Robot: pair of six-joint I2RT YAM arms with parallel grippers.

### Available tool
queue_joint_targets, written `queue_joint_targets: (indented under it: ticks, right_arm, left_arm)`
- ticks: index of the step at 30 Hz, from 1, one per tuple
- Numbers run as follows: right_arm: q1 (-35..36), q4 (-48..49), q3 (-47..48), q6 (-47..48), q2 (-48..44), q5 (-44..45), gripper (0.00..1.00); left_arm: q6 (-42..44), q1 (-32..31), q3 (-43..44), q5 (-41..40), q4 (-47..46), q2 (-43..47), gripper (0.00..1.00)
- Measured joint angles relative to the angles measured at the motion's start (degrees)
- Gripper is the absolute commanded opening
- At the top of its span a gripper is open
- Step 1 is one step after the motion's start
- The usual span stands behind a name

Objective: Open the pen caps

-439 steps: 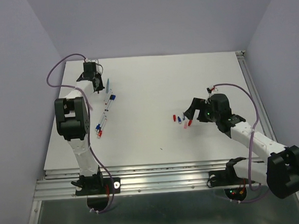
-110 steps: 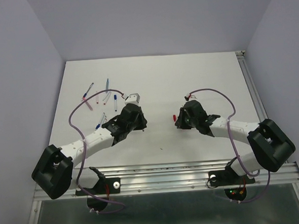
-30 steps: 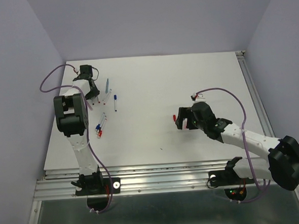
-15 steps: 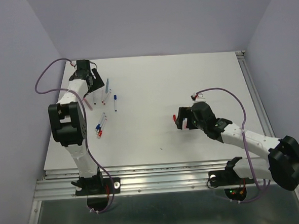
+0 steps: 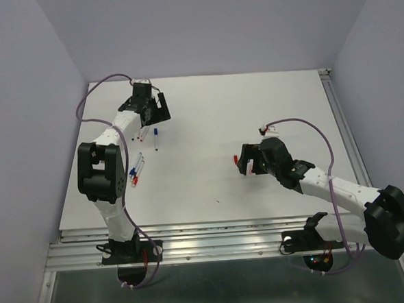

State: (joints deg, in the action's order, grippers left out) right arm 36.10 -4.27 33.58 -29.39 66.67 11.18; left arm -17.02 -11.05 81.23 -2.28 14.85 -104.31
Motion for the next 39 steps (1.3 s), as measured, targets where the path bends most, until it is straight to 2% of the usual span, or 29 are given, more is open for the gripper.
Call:
queue_joint_targets:
  ticks: [4, 9, 18, 20, 30, 33, 37, 39]
  right_arm:
    - [0.0, 0.0, 0.0, 0.0, 0.0, 0.2, 1.00]
    - [0.0, 0.0, 0.0, 0.0, 0.1, 0.5, 1.00]
    - [0.0, 0.0, 0.0, 0.0, 0.2, 0.9, 1.00]
    - [0.0, 0.0, 0.0, 0.0, 0.2, 0.9, 1.00]
    - [0.0, 0.0, 0.0, 0.0, 0.2, 1.1, 1.00]
    - [0.0, 0.0, 0.0, 0.0, 0.4, 1.1, 1.00]
    - [0.0, 0.0, 0.0, 0.0, 0.5, 1.1, 1.00]
    - [0.0, 0.0, 0.0, 0.0, 0.5, 1.1, 1.00]
  left_arm:
    - [0.2, -0.1, 0.0, -0.6, 0.0, -3.3, 0.87]
    - [1.0, 0.0, 0.0, -0.9, -0.1, -5.8, 0.65]
    - [1.5, 0.0, 0.2, -1.3, 0.0, -10.4, 0.63]
    - [1.5, 0.0, 0.5, -1.6, 0.0, -11.3, 0.58]
    - [1.6, 0.0, 3.2, -3.5, 0.2, -14.2, 0.48]
    - [1.7, 0.0, 4.3, -4.0, 0.4, -15.1, 0.34]
    - [1.7, 0.0, 5.5, -4.5, 0.5, -15.8, 0.00]
    - [1.8, 0.0, 5.6, -4.5, 0.5, -15.8, 0.00]
